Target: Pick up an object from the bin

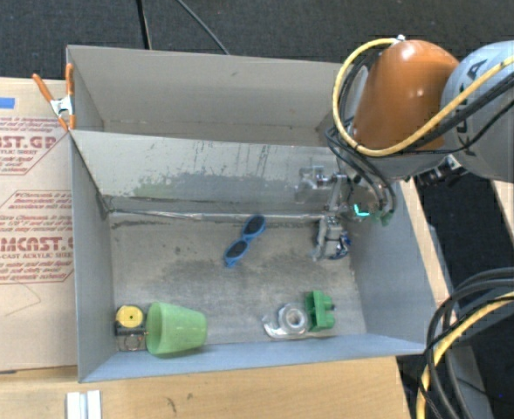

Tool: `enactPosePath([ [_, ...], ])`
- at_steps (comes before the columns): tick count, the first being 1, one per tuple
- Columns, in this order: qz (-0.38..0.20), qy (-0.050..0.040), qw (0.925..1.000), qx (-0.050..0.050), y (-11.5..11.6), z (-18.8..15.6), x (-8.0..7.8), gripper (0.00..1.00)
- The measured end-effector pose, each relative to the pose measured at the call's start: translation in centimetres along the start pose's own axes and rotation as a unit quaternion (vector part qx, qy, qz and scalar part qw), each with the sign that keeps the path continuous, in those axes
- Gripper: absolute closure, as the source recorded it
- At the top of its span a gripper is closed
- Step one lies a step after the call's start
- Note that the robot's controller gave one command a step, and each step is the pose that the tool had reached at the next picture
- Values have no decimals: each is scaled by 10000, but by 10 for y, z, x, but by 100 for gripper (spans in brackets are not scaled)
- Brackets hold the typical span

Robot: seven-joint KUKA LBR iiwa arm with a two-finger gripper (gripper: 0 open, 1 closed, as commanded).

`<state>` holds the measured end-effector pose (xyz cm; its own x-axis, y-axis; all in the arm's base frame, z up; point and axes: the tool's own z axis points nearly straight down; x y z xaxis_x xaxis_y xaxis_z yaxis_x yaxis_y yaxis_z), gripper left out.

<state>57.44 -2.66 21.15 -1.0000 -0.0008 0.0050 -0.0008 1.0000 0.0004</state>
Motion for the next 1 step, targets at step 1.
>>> enactPosePath([
  [1, -1493, -15, 9888, -8, 68, 63, -6, 0],
])
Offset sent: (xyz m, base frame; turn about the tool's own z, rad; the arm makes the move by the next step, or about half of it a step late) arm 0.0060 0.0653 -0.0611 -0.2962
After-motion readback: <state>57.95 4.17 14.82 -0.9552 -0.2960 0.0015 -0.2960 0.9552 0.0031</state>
